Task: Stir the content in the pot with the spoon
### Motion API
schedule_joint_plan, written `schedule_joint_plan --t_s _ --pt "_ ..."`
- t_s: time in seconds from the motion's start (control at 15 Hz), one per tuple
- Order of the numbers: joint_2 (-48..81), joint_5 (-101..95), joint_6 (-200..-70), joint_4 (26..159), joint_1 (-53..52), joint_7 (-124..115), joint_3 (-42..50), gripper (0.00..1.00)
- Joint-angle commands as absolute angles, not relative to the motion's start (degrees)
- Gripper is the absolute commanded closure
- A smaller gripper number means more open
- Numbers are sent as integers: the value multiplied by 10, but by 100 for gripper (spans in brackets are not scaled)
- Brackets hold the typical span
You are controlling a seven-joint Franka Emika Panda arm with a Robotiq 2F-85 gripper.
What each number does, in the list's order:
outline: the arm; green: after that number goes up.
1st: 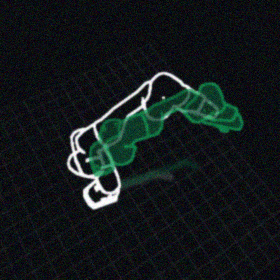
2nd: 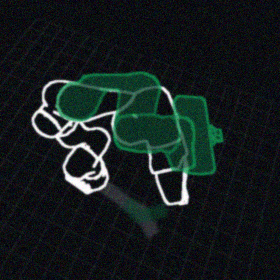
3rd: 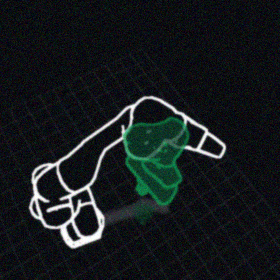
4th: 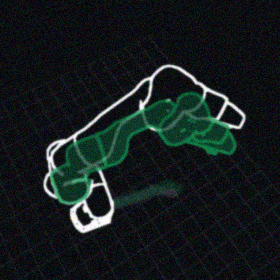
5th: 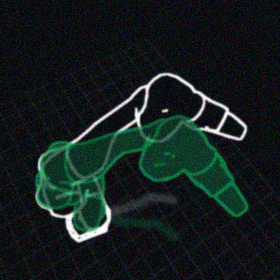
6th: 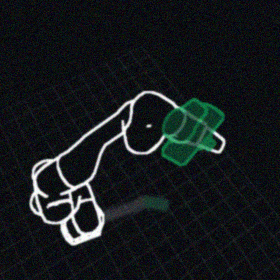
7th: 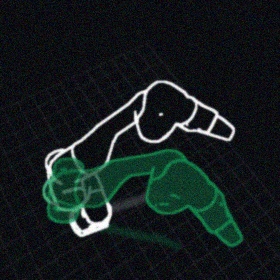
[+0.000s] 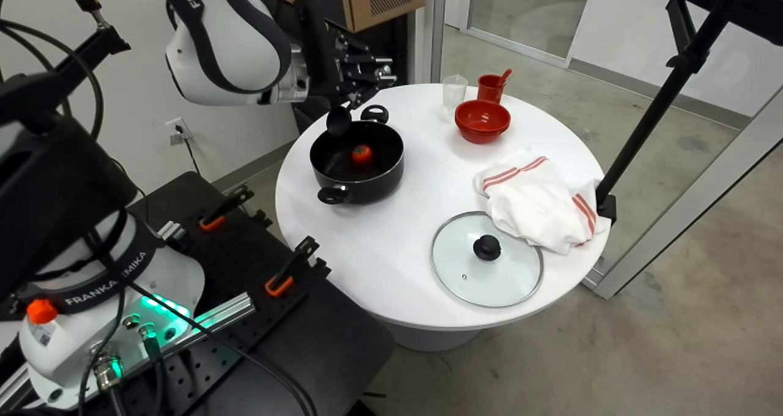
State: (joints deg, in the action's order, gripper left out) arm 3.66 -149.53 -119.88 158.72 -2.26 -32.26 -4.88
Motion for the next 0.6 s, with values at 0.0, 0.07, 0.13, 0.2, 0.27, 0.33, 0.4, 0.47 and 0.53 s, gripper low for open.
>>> schedule_joint_plan --t_s 0.0,0.07,0.13,0.2,0.27,0.33,0.4,0.47,0.53 --pt "16 -1493 -1193 1598 -42 -301 -64 93" --pt "18 -1493 -1195 1594 -44 -301 -64 93" --pt "19 -1493 -1196 1592 -43 -303 -64 93" --pt "18 -1493 -1197 1592 -43 -307 -63 93" --pt "17 -1494 -1200 1593 -39 -314 -60 93" --pt "14 -1494 -1206 1592 -34 -318 -54 93" --pt "12 -1494 -1213 1592 -28 -321 -48 93" --pt "8 -1493 -1220 1592 -21 -328 -42 93" --pt "9 -1492 -1233 1585 -10 -333 -31 93"
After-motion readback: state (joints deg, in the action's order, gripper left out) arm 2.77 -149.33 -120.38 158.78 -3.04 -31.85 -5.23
